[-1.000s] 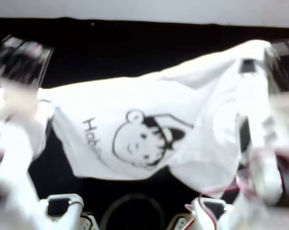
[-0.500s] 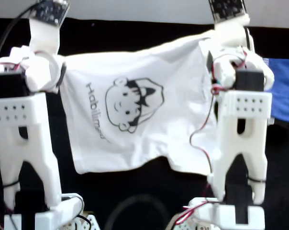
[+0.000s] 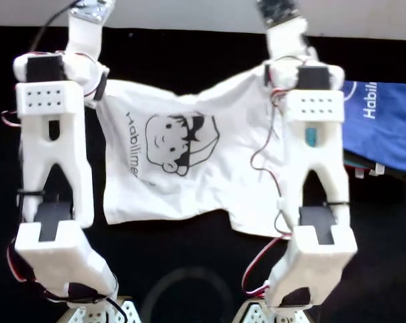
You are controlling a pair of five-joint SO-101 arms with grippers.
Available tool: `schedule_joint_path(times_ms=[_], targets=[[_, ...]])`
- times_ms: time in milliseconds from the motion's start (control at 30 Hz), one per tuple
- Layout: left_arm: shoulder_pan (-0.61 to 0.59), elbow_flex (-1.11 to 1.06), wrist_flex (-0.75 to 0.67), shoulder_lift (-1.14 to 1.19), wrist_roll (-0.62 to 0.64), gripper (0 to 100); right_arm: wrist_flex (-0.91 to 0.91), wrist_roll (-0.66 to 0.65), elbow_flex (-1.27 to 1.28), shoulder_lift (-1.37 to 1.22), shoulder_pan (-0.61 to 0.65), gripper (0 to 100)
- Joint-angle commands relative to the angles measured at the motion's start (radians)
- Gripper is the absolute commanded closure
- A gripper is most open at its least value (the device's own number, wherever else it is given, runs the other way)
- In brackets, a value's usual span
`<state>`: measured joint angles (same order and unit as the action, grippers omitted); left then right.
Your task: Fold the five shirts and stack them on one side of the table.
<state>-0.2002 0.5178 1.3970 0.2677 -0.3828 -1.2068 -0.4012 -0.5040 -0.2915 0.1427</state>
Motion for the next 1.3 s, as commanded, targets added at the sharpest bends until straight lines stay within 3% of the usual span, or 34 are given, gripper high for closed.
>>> schedule_joint_path(times_ms=[0,300,600,867,967,1067,1267], targets=[[-0.001,0.045,-0.021,0.079,-0.006,99,-0.05,0.012,-0.05,-0.079,0.028,99.3],[-0.002,0.045,-0.048,0.208,-0.006,99,-0.101,0.014,-0.061,-0.177,0.013,99.3],[-0.008,0.183,0.04,0.205,-0.006,99,-0.154,0.012,-0.081,-0.174,-0.004,99.3],[0.028,0.363,0.393,0.203,0.002,99,-0.446,0.014,-0.47,-0.177,-0.008,99.3],[0.027,0.305,0.388,0.142,0.002,99,-0.561,0.014,-0.616,-0.177,-0.015,99.3],[0.067,0.199,0.388,0.031,0.002,99,-0.559,0.02,-0.677,-0.176,-0.044,99.3],[0.142,-0.15,0.379,-0.237,0.04,99,-0.561,0.14,-0.552,-0.073,-0.064,99.3]])
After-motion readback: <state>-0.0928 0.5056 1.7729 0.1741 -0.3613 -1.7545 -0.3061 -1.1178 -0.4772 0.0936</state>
